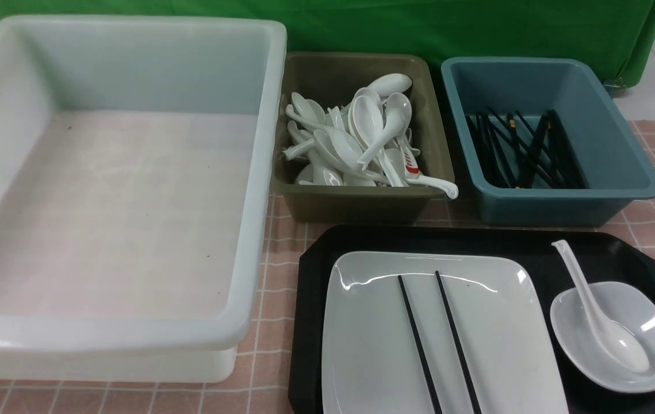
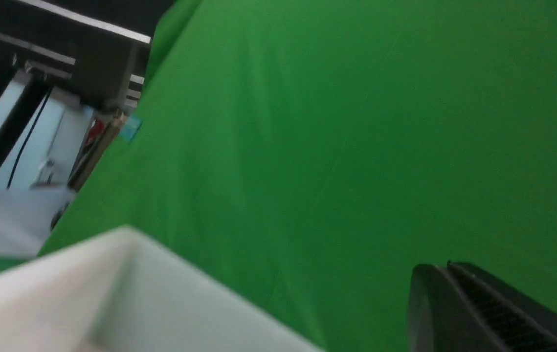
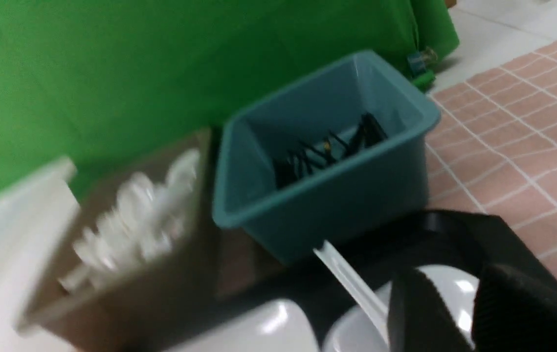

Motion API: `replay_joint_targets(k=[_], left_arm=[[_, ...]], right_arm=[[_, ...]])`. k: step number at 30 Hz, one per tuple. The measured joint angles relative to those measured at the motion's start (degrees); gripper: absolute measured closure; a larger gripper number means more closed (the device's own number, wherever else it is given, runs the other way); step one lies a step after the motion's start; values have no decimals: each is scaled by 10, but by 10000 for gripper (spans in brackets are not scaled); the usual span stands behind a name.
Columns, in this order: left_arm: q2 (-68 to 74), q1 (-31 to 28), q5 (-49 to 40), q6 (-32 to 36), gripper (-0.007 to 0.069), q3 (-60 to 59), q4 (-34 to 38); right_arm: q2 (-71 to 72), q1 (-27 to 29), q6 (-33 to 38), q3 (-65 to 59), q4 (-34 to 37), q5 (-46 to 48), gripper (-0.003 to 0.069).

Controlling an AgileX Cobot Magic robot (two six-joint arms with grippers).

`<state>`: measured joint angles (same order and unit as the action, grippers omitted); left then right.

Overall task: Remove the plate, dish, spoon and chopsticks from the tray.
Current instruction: Use the right arm to grab a soup spoon from the plate

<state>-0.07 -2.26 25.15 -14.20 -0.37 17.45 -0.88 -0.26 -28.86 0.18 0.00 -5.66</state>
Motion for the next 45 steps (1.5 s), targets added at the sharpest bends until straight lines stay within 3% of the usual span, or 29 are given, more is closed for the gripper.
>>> replay_joint_targets(k=[2, 5, 9, 12, 15, 21, 25, 29, 34, 38, 40, 41, 42, 45], left_arm=[[0, 0, 38, -28, 620, 8, -36], [-1, 0, -13, -79, 620, 69, -101], [25, 0, -180, -112, 620, 188, -174], [103, 0, -379, -104, 620, 295, -186], [203, 0, -551, -13, 620, 371, -151], [384, 0, -760, 167, 620, 435, -38], [471, 0, -773, 246, 620, 443, 26], [538, 1, -775, 344, 631, 466, 111], [578, 59, -772, 377, 636, 505, 145], [612, 179, -755, 357, 636, 544, 125], [654, 280, -734, 325, 636, 576, 92], [662, 287, -732, 320, 636, 578, 89], [695, 338, -718, 310, 636, 599, 68], [753, 404, -692, 303, 636, 636, 49]], right_arm=[[0, 0, -30, 0, 0, -21, 417], [0, 0, -46, 0, 0, -29, 417], [0, -1, -52, 0, 0, -63, 426], [-6, -19, -38, 37, 0, 13, 522], [-56, -47, 30, 130, 0, 149, 626], [-237, -98, 177, 301, 0, 389, 629], [-369, -103, 237, 382, -21, 481, 629], [-503, -103, 264, 449, -54, 514, 629], [-655, -103, 289, 513, -60, 515, 625], [-768, -103, 300, 570, -61, 504, 520], [-837, -103, 304, 607, -61, 483, 354], [-841, -103, 304, 612, -61, 482, 342], [-875, -103, 306, 630, -61, 468, 260], [-920, -103, 306, 652, -61, 445, 176]])
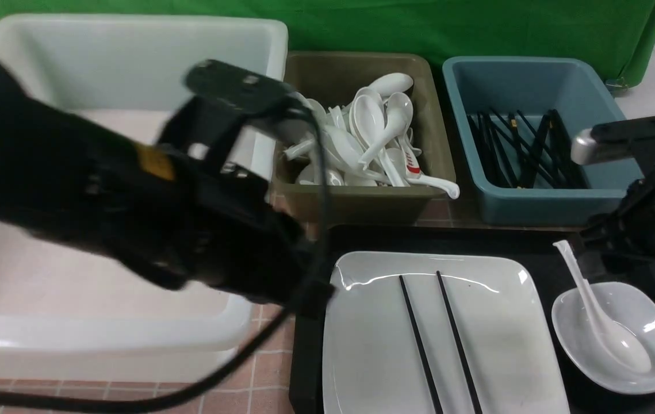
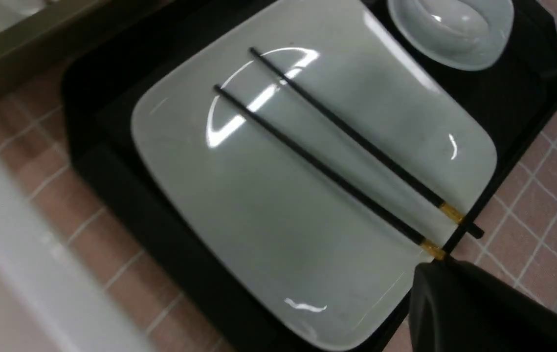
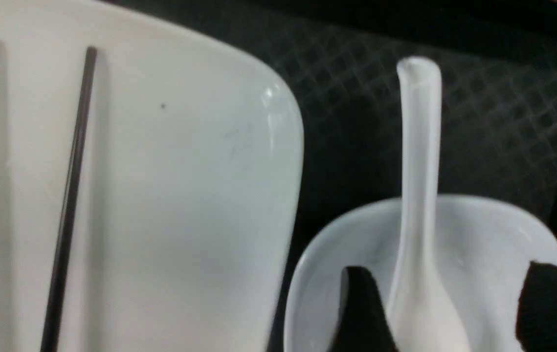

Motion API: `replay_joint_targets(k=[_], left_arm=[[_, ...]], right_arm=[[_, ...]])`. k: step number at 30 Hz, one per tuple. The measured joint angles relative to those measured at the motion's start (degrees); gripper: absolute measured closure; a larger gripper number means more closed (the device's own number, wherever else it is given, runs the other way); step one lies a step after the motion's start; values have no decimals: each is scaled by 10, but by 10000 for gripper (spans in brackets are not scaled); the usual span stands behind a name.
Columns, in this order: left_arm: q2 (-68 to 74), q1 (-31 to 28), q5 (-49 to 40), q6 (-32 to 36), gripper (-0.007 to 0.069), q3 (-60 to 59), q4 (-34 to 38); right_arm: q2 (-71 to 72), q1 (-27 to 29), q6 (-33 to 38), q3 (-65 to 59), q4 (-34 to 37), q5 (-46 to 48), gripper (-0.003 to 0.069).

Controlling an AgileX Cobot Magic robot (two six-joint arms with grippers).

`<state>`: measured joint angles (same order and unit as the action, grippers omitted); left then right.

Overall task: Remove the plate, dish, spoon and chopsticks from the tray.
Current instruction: Use the right arm to grab a soup spoon from the plate, then use the right arm to put the soup spoon into the small storage box in the middle

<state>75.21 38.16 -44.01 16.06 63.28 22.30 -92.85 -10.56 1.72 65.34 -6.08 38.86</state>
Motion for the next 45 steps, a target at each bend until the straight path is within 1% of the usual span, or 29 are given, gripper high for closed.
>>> replay_joint_targets(k=[1, 3, 5, 9, 10, 15, 17, 19, 20, 21, 22, 23, 25, 32, 34, 36, 37, 38, 40, 41, 43, 44, 45], left_arm=[[9, 8, 4, 0, 636, 6, -1], [58, 45, 37, -1, 636, 42, -5], [93, 61, 64, -1, 636, 67, -5], [135, 67, 109, 0, 636, 92, -7], [150, 67, 135, 0, 636, 94, -12], [174, 67, 187, 1, 629, 95, -27], [178, 67, 199, 1, 629, 95, -28], [180, 67, 202, 1, 629, 95, -28], [180, 67, 203, 1, 629, 95, -28], [180, 67, 203, 1, 629, 95, -28], [180, 67, 203, 1, 628, 95, -28], [180, 67, 203, 1, 628, 95, -28], [180, 67, 203, 1, 628, 95, -28], [179, 59, 192, -10, 628, 95, -28], [169, 35, 183, -33, 628, 95, -28], [161, 14, 182, -39, 628, 95, -33], [146, -13, 182, -43, 628, 95, -47], [139, -27, 182, -43, 628, 95, -52], [121, -71, 177, -44, 628, 95, -59], [118, -75, 176, -45, 628, 95, -59], [105, -111, 168, -45, 628, 95, -60], [101, -122, 160, -45, 628, 95, -63], [101, -125, 156, -45, 628, 95, -63]], right_arm=[[-6, 0, 0, 2, 0, -4, 169], [-39, 0, 0, 12, 0, -30, 148], [-63, 1, 0, 14, 0, -56, 143], [-99, 12, 0, 15, 1, -93, 141], [-114, 22, 0, 15, 0, -108, 141], [-140, 33, 0, 16, 0, -132, 146], [-150, 33, 0, 16, 0, -133, 197], [-156, 33, 0, 16, 1, -133, 302], [-156, 33, 0, 16, 1, -133, 315], [-157, 33, 0, 16, 1, -131, 417], [-157, 33, 0, 16, 1, -129, 447], [-155, 33, 0, 16, 1, -125, 511], [-147, 33, 0, 16, 1, -117, 501], [-57, 32, 0, 16, 5, -37, 501], [-7, 32, 18, 16, 43, -20, 501], [15, 32, 45, 21, 82, -18, 501], [34, 32, 83, 42, 144, -14, 501], [36, 32, 105, 56, 187, -14, 501], [21, 24, 176, 107, 277, -16, 501], [18, 22, 181, 117, 283, -17, 501], [-26, 1, 219, 185, 340, -30, 501], [-50, -13, 226, 225, 352, -37, 501], [-60, -15, 228, 232, 354, -40, 501]])
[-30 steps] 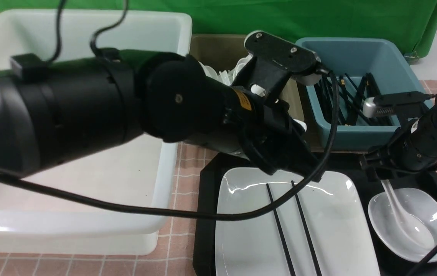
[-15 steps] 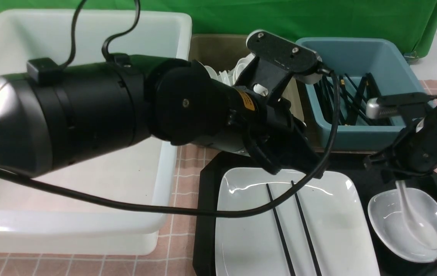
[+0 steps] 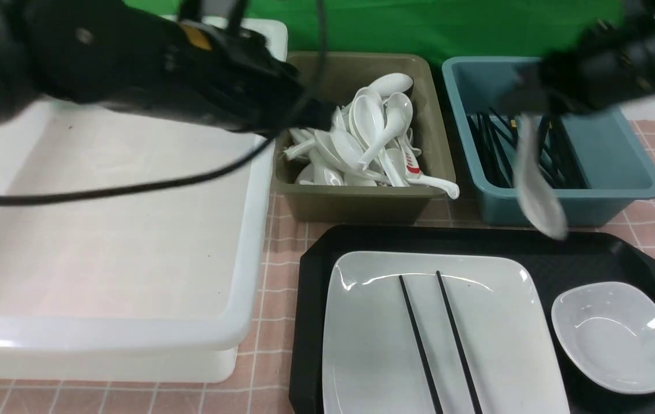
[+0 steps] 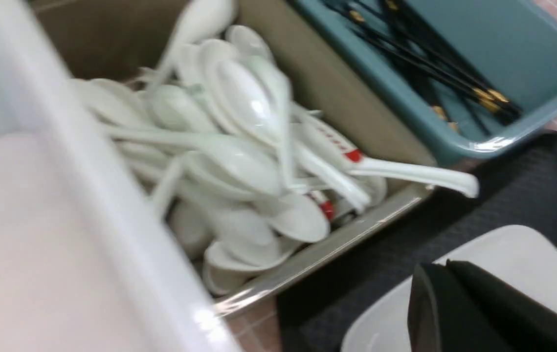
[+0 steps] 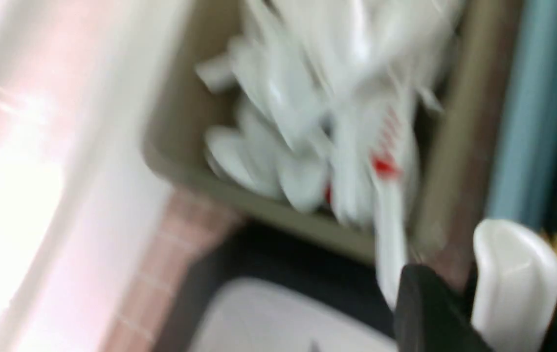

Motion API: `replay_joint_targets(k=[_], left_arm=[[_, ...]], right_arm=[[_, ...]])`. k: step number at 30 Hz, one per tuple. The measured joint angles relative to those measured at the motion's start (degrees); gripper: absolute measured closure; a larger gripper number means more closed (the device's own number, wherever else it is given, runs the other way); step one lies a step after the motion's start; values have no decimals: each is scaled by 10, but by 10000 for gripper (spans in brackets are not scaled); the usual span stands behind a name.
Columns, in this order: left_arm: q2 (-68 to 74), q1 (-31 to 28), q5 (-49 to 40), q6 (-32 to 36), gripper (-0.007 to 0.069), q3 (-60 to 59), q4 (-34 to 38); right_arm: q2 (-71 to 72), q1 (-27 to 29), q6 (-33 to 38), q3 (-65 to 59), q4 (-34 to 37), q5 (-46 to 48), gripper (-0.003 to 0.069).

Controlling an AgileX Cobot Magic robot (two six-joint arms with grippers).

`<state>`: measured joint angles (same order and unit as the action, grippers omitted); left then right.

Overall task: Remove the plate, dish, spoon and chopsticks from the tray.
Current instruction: Use the right arm to put the soup spoon into the small storage box in the middle

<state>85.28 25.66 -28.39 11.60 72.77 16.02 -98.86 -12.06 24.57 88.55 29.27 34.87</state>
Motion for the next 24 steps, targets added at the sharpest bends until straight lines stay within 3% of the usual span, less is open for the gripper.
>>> replay_joint_targets(k=[4, 10, 14, 17, 19, 21, 22, 23, 24], left_arm=[[-2, -11, -42, 1, 628, 0, -2], [-2, -11, -86, 2, 628, 0, -2], [-2, -11, -120, 2, 628, 0, -2], [-2, -11, -136, 2, 628, 0, -2], [-5, -10, -147, 5, 628, 0, -2], [-10, -9, -158, 13, 628, 0, -4], [-18, -1, -165, 18, 628, 0, -6], [-19, 1, -166, 18, 628, 0, -7], [-25, 9, -170, 20, 628, 0, -10]], right_arm=[[-121, -45, -10, 155, 14, -16, 501], [-244, -66, -47, 285, 17, -24, 475], [-284, -66, -63, 318, 14, -14, 246], [-276, -64, -64, 322, 8, 26, 173], [-262, -60, -65, 322, -9, 78, 171], [-241, -54, -74, 322, -37, 146, 224], [-211, -46, -77, 322, -94, 235, 360], [-204, -45, -77, 322, -101, 253, 398], [-177, -37, -88, 314, -147, 298, 524]])
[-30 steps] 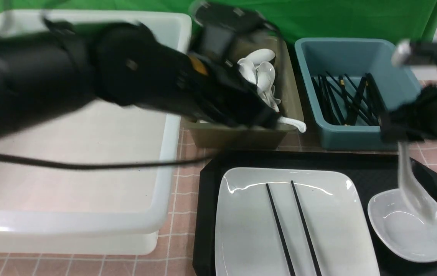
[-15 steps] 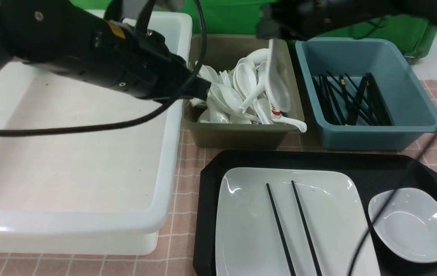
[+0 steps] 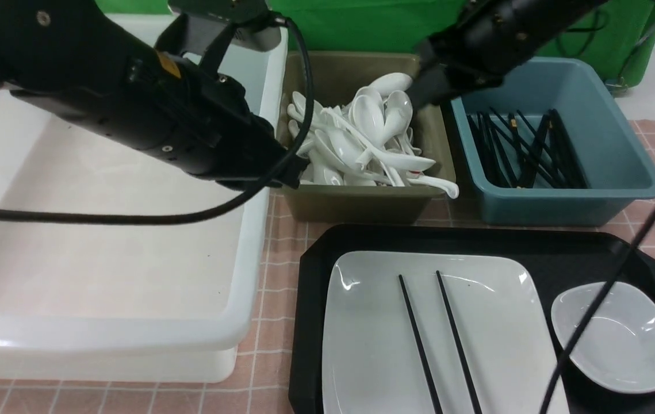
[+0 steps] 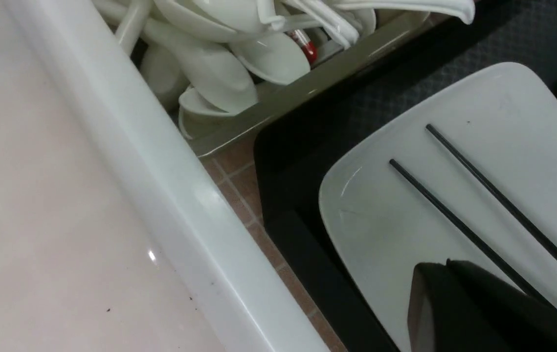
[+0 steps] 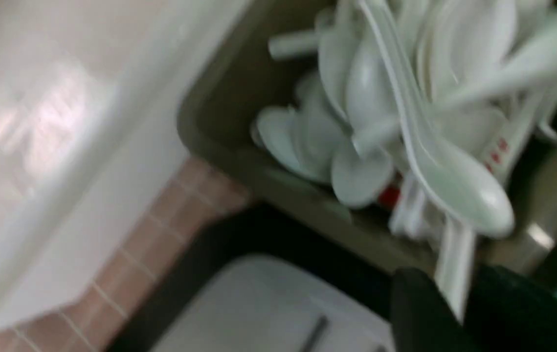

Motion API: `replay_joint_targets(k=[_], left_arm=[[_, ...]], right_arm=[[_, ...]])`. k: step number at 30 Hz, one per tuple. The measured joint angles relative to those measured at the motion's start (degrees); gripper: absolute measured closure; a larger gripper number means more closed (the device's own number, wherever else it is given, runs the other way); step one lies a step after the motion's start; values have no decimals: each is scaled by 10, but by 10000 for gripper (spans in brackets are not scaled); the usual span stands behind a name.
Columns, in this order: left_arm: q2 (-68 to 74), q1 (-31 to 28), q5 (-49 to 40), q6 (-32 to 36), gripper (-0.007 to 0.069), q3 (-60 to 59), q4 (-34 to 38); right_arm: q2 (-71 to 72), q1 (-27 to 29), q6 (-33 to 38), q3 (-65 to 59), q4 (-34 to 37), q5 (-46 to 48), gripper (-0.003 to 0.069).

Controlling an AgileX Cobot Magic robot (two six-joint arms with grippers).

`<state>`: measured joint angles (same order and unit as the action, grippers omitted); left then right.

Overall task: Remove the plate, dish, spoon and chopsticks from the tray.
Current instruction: Use the right arm to put the soup spoon into the small storage box in the middle, then use the right arm to grab a small plate from the dinner plate

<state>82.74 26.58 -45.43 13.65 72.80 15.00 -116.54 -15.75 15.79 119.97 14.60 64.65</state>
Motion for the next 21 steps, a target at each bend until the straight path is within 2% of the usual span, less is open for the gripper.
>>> replay_joint_targets(k=[1, 3, 5, 8, 9, 10, 12, 15, 16, 19, 21], left_arm=[[-6, 12, -6, 1, 628, 0, 0], [-11, 34, -22, 3, 628, 0, 0], [-14, 57, -49, 5, 628, 0, -1], [-14, 98, -84, 11, 628, 0, 0], [-14, 100, -84, 12, 628, 0, 0], [-14, 122, -91, 14, 628, 0, 0], [-14, 136, -93, 14, 628, 0, 0], [-15, 164, -88, 14, 628, -1, 4], [-15, 165, -84, 14, 628, -3, 4], [-15, 175, -22, 33, 628, -22, 20], [-15, 181, 32, 58, 628, -40, 39]], right_arm=[[23, 5, -3, -16, -30, 1, 578], [69, 13, 0, -58, -83, 1, 617], [122, 19, 3, -134, -127, 0, 619], [189, 23, 25, -277, -146, -1, 592], [193, 23, 28, -287, -149, -1, 589], [222, 23, 34, -369, -151, -8, 553], [238, 23, 43, -428, -154, -28, 512], [259, 24, 58, -575, -175, -128, 333], [259, 24, 58, -588, -175, -134, 312], [260, 24, 59, -669, -181, -216, 172], [260, 24, 60, -705, -186, -263, 124]])
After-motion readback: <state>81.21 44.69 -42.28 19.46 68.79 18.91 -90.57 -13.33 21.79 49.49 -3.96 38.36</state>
